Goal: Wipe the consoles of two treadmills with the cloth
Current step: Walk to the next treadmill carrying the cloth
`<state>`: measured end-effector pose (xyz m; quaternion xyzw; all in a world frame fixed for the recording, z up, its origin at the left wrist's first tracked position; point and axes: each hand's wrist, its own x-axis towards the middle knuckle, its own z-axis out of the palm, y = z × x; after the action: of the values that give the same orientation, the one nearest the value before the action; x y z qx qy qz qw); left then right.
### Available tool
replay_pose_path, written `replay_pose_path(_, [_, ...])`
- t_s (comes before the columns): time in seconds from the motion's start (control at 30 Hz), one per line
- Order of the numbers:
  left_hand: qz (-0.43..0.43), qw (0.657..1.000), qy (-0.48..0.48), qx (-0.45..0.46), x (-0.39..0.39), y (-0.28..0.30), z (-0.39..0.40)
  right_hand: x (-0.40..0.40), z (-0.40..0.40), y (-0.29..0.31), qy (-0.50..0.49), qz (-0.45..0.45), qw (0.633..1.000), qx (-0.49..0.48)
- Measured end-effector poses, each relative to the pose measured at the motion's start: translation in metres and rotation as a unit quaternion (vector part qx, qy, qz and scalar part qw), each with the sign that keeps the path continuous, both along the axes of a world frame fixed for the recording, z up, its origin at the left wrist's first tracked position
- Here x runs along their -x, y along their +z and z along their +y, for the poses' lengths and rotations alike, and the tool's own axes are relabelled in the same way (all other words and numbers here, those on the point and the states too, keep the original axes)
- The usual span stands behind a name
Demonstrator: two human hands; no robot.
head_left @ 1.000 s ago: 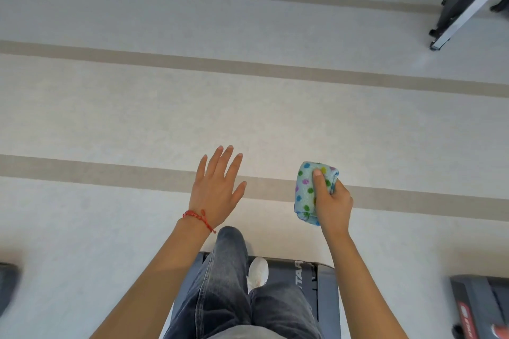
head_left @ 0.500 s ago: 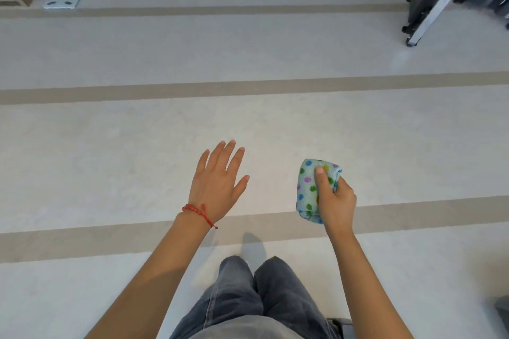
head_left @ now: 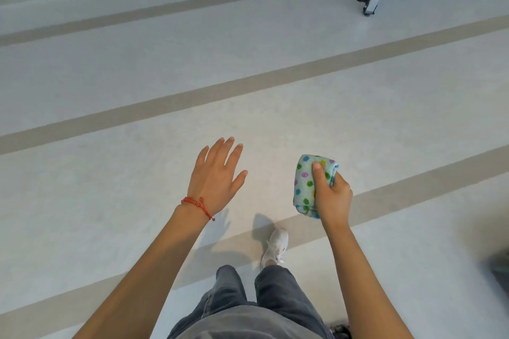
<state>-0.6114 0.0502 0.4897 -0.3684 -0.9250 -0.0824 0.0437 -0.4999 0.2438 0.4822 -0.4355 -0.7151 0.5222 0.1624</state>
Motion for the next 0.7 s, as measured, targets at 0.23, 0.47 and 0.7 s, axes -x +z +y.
replay_pose_path(0.23, [-0.004, 0.997, -0.072, -0.001, 0.044, -0.002, 0.122, 0.016, 0.104, -0.003, -0.079, -0.012, 0.997, 0.017])
replay_pose_path(0.47, [-0.009, 0.982, -0.187, 0.000, 0.078, -0.002, 0.244, 0.013, 0.191, 0.001, -0.202, -0.015, 0.979, 0.035])
replay_pose_path(0.7, [-0.024, 0.949, -0.315, 0.006, 0.121, -0.012, 0.377, 0.026, 0.274, -0.003, -0.327, -0.012, 0.943, 0.058])
